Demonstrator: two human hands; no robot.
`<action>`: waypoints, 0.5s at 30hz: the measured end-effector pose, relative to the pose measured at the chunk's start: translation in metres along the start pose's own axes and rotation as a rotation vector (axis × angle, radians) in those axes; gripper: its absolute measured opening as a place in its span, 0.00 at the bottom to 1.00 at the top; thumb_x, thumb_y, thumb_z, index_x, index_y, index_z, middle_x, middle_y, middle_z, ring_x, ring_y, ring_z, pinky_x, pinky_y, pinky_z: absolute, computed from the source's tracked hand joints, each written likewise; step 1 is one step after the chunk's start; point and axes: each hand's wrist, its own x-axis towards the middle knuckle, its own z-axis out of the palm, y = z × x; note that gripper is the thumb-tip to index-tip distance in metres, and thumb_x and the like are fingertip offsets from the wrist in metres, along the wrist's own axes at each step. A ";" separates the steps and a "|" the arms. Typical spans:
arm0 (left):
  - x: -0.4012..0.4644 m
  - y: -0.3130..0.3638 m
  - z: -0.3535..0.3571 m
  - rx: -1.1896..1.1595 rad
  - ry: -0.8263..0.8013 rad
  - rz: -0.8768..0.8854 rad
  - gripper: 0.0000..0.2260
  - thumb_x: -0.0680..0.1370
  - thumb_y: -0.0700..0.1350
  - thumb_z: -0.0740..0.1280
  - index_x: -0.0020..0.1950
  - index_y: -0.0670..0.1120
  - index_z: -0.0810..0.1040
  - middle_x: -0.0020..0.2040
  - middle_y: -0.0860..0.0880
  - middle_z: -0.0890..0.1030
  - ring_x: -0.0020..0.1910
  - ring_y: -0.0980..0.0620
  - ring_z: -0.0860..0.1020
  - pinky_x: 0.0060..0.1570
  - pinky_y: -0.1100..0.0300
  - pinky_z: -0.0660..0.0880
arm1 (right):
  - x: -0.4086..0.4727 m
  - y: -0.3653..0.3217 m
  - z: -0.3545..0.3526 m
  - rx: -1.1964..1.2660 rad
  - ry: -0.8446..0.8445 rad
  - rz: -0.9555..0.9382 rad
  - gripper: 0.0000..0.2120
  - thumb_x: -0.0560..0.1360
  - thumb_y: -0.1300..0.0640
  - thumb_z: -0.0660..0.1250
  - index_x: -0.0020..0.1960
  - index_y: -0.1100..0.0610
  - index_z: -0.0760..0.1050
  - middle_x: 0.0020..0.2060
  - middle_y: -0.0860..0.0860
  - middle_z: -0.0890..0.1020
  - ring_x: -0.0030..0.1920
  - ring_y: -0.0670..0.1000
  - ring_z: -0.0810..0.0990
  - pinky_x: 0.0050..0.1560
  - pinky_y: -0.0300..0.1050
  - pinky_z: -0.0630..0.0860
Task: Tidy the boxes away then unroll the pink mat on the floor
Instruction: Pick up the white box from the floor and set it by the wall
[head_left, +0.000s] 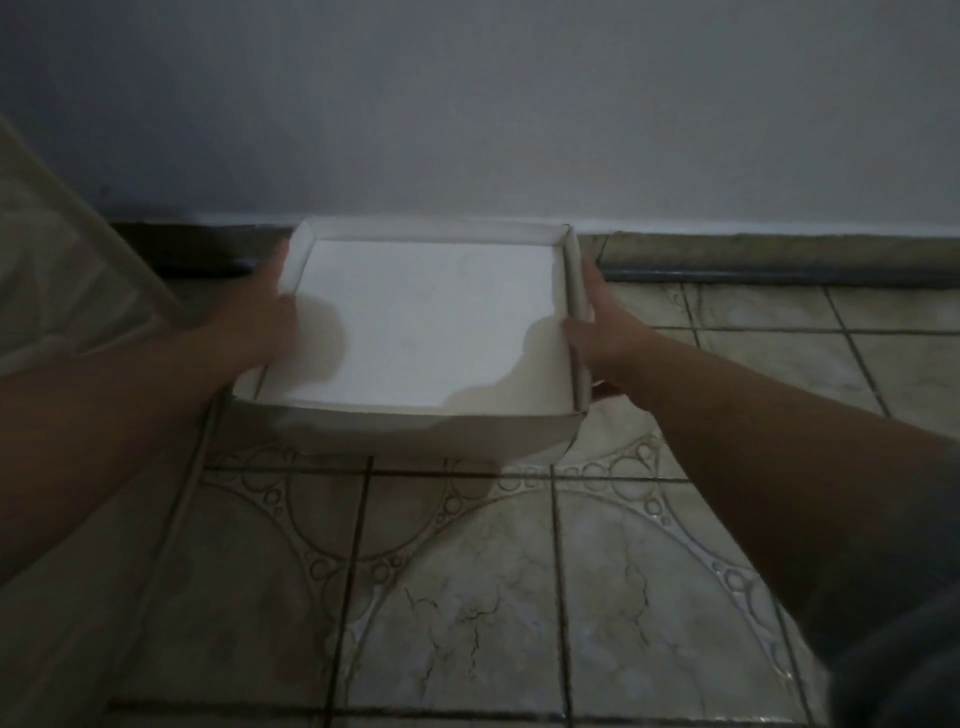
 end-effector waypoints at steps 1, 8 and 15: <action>0.000 0.008 -0.002 0.046 0.039 0.013 0.27 0.80 0.42 0.57 0.77 0.47 0.51 0.71 0.34 0.65 0.66 0.34 0.68 0.60 0.48 0.67 | -0.006 0.002 -0.006 0.038 -0.021 -0.004 0.33 0.81 0.52 0.56 0.73 0.33 0.38 0.66 0.58 0.70 0.52 0.60 0.76 0.42 0.55 0.80; -0.040 0.149 0.001 0.045 0.078 0.400 0.30 0.79 0.52 0.60 0.77 0.46 0.51 0.75 0.39 0.60 0.73 0.39 0.61 0.72 0.48 0.58 | -0.078 0.045 -0.082 0.015 0.382 -0.134 0.33 0.79 0.45 0.58 0.75 0.36 0.41 0.68 0.57 0.73 0.65 0.57 0.73 0.54 0.43 0.64; -0.165 0.346 0.048 -0.025 -0.178 0.805 0.30 0.78 0.56 0.59 0.77 0.51 0.52 0.76 0.42 0.60 0.73 0.43 0.61 0.69 0.52 0.59 | -0.250 0.137 -0.190 0.040 0.912 -0.077 0.32 0.75 0.38 0.59 0.73 0.31 0.47 0.72 0.44 0.66 0.71 0.45 0.65 0.61 0.41 0.61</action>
